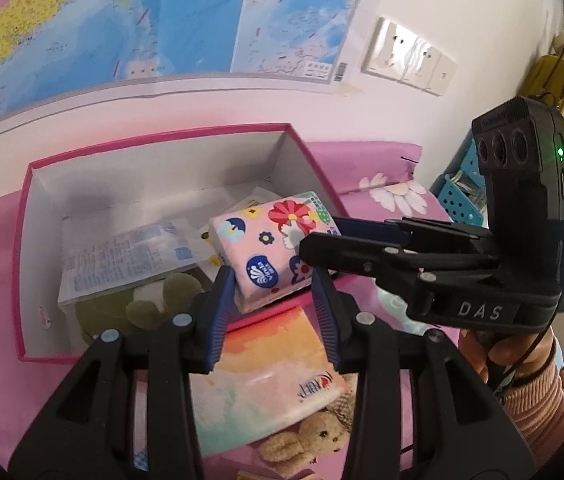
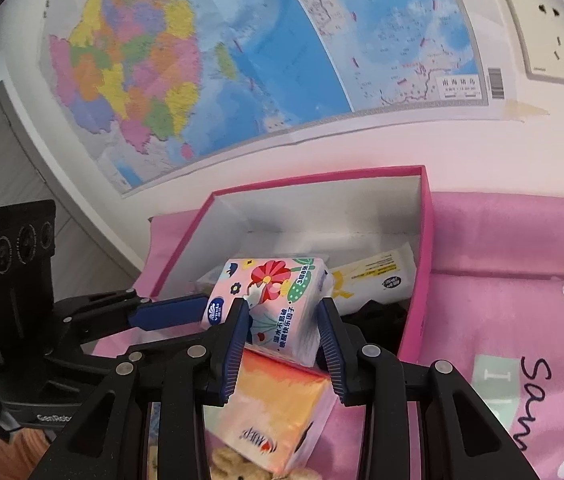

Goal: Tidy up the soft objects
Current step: 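Carry the floral tissue pack into the shoebox and open the right gripper, then move the right gripper to the beige teddy bear and grasp it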

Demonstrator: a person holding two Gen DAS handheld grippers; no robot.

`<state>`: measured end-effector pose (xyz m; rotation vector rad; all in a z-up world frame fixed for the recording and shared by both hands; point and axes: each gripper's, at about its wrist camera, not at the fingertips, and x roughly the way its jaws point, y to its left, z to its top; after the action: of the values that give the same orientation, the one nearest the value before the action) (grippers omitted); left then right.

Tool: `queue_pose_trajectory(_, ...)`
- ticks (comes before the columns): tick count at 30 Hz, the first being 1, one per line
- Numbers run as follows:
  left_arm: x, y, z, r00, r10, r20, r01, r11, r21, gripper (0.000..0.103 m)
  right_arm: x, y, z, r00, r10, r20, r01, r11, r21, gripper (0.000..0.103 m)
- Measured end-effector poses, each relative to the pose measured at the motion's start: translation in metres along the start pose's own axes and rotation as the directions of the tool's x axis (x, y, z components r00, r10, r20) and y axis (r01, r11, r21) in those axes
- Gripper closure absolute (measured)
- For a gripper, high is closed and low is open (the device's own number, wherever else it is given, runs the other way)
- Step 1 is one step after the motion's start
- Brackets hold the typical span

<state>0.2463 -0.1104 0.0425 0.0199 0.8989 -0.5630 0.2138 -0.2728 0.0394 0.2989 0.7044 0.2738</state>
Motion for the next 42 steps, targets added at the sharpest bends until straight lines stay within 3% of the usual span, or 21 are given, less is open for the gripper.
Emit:
queue_pose_trajectory(8,0.006,0.01,0.006,0.997,0.075,0.001,-0.075,0.996,-0.04,0.061,0.024,-0.008,0.003,0.999,-0.02,-0.035,0.021,0.999,0.037,0.064)
queue_pose_trajectory(10,0.003,0.009,0.003,0.996,0.086,0.018,-0.086,0.996,-0.037,0.061,0.026,-0.009,0.002,0.998,-0.048,-0.037,0.05,0.998,0.046,0.055)
queue_pose_trajectory(14,-0.009,0.004,-0.004,0.993,0.103,0.058,-0.102,0.995,-0.013,0.061,0.019,-0.009,-0.005,0.998,-0.06,-0.021,0.061,0.997,0.041,0.055)
queue_pose_trajectory(21,-0.039,-0.004,-0.027,0.992,0.049,0.118,-0.053,0.998,0.028,0.061,-0.011,-0.001,-0.021,0.999,-0.035,0.015,0.035,0.999,0.014,0.055)
queue_pose_trajectory(27,-0.06,-0.013,-0.055,0.992,-0.017,0.125,0.01,0.999,0.052,0.06,-0.041,0.01,-0.04,0.999,-0.002,0.039,0.003,1.0,-0.021,0.053)
queue_pose_trajectory(31,-0.067,-0.019,-0.078,0.992,-0.029,0.123,0.02,0.997,0.074,0.051,-0.054,0.016,-0.058,0.999,0.025,0.03,-0.023,0.999,-0.044,0.048)
queue_pose_trajectory(34,-0.068,-0.017,-0.096,0.994,-0.046,0.102,0.04,0.997,0.06,0.047,-0.058,0.015,-0.074,0.999,0.037,0.007,-0.036,0.998,-0.046,0.043)
queue_pose_trajectory(42,-0.048,-0.011,-0.134,0.998,-0.057,0.0,0.057,0.998,0.025,0.047,-0.038,-0.001,-0.119,0.994,0.024,-0.104,-0.022,1.0,0.019,0.043)
